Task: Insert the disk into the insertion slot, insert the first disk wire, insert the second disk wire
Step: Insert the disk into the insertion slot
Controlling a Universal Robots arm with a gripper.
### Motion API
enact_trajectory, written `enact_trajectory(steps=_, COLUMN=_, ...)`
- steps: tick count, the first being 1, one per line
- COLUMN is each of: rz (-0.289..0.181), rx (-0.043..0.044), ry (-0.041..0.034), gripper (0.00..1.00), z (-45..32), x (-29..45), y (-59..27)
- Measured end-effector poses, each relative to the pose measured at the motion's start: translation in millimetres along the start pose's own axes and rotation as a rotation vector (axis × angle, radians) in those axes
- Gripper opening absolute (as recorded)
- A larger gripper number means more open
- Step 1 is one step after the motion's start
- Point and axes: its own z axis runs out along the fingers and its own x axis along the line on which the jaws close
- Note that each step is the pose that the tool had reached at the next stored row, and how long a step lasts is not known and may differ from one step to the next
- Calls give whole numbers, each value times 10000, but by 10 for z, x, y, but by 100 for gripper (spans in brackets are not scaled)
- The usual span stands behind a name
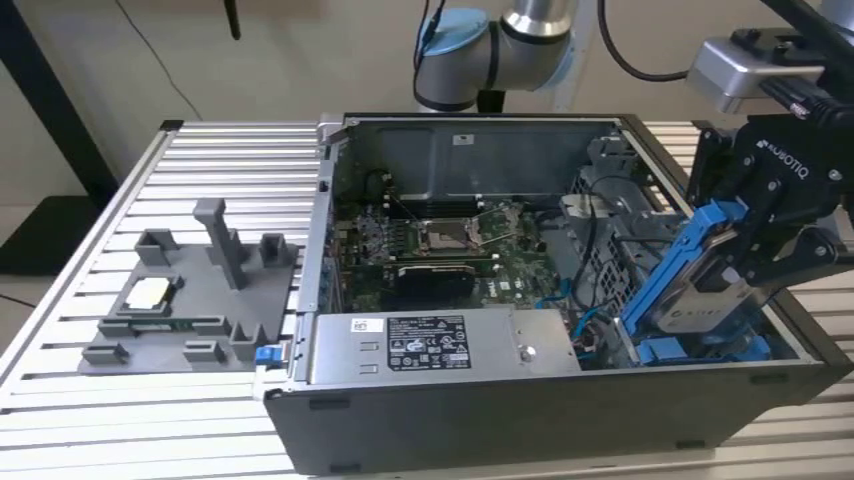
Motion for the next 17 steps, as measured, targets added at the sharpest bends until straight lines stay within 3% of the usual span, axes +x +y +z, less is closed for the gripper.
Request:
enact_trajectory(steps=4, rz=0, rx=0, ry=0, gripper=33, z=64, x=1, y=-3)
enact_trajectory(steps=8, rz=-1, rx=0, ry=-4, gripper=34, z=71, x=1, y=-3)
enact_trajectory(steps=11, rz=-1, rx=0, ry=-6, gripper=47, z=73, x=1, y=-3)
enact_trajectory(steps=17, rz=0, rx=-11, ry=-6, gripper=47, z=-24, x=-3, y=1)
